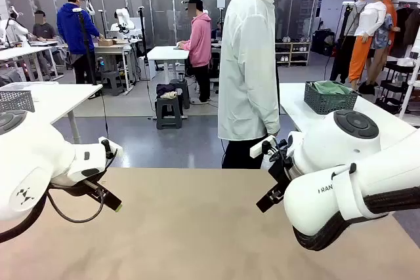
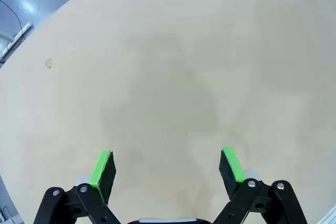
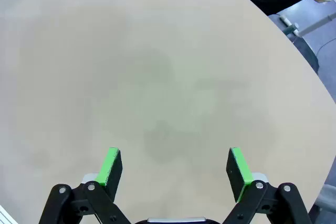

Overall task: Fold the towels and place them in the basket.
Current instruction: When a person lays out a Towel with hook on the table, fold it in half twice.

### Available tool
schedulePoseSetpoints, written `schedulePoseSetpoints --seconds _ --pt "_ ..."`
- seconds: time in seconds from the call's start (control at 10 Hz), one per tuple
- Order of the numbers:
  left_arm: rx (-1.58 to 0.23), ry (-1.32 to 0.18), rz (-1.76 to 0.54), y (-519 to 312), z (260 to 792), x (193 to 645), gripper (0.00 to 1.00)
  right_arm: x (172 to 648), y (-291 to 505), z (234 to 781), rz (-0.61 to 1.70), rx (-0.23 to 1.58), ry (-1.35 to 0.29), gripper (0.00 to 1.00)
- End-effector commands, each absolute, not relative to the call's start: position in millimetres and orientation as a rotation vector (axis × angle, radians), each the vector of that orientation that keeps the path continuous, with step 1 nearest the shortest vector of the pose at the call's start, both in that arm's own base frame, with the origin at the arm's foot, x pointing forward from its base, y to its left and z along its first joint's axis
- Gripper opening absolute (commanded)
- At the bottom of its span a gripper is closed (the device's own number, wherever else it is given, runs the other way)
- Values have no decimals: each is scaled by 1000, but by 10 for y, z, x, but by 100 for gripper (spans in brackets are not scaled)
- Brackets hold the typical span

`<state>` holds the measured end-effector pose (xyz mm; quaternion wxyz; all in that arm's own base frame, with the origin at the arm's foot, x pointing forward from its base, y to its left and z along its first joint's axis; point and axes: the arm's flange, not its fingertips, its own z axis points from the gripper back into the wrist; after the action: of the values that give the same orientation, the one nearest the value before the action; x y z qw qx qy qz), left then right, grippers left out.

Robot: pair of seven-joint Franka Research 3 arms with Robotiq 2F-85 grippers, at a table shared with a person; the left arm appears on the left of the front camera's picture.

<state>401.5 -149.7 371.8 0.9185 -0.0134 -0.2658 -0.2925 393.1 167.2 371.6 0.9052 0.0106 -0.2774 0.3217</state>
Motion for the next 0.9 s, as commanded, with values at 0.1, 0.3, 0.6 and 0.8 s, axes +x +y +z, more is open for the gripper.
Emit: schedulePoseSetpoints --seconds 0.1,0.3,0.6,0.8 --pt "-28 -547 -602 -1500 3718 4014 100 3931 1672 3716 664 22 -573 100" --pt "-28 -547 -602 -1500 3718 4014 100 3931 1672 3716 664 22 -573 100" --pt "-28 -547 -602 -1500 3718 4014 100 3931 1672 3716 664 22 -573 100" --pt "-28 -547 -602 -1500 3718 4014 100 3931 1672 3716 664 22 -573 100"
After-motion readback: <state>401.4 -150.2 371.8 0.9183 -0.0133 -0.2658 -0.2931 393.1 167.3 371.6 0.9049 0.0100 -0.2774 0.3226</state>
